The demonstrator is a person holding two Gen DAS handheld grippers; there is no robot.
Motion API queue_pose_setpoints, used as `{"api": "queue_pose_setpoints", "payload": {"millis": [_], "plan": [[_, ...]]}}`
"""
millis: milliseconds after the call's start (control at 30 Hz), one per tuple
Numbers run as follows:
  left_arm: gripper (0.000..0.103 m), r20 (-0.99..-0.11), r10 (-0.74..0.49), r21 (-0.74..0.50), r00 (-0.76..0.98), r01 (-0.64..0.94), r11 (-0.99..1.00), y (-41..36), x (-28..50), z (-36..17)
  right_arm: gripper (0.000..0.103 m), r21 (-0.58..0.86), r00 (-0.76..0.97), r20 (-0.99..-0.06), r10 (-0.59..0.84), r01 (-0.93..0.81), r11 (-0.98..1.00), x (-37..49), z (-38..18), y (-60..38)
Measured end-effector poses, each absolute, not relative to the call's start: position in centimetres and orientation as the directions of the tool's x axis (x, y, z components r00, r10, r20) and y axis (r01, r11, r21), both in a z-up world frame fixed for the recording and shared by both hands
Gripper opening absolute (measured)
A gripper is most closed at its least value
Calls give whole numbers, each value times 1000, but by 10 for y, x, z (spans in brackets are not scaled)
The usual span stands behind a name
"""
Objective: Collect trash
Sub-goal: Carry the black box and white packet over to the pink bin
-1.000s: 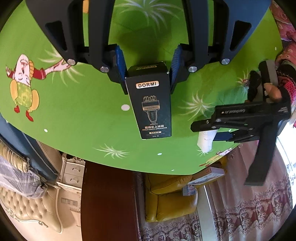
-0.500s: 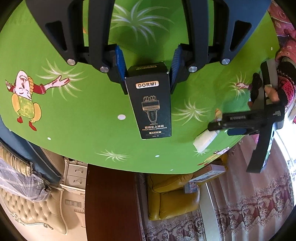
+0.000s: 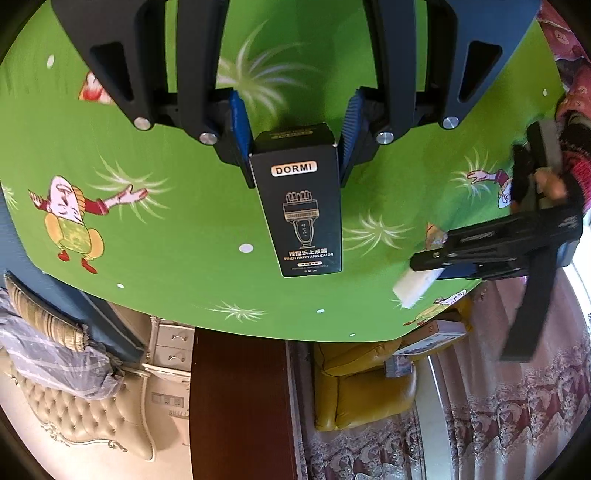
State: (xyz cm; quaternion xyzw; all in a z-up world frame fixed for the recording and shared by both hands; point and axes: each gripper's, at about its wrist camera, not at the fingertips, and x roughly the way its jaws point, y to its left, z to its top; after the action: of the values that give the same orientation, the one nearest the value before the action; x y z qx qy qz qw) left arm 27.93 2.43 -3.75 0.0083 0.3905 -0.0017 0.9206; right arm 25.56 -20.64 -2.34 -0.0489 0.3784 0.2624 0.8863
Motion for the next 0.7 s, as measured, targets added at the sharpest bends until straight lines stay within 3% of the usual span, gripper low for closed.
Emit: {"api": "queue_pose_setpoints", "payload": {"millis": [433, 700], "plan": [[41, -588, -49, 1, 808, 62, 998, 7, 164, -18, 41, 15, 680, -651, 337, -433, 901, 176, -15, -183], [41, -559, -70, -24, 826, 68, 997, 21, 120, -16, 41, -22, 724, -615, 313, -412, 911, 129, -4, -166]]}}
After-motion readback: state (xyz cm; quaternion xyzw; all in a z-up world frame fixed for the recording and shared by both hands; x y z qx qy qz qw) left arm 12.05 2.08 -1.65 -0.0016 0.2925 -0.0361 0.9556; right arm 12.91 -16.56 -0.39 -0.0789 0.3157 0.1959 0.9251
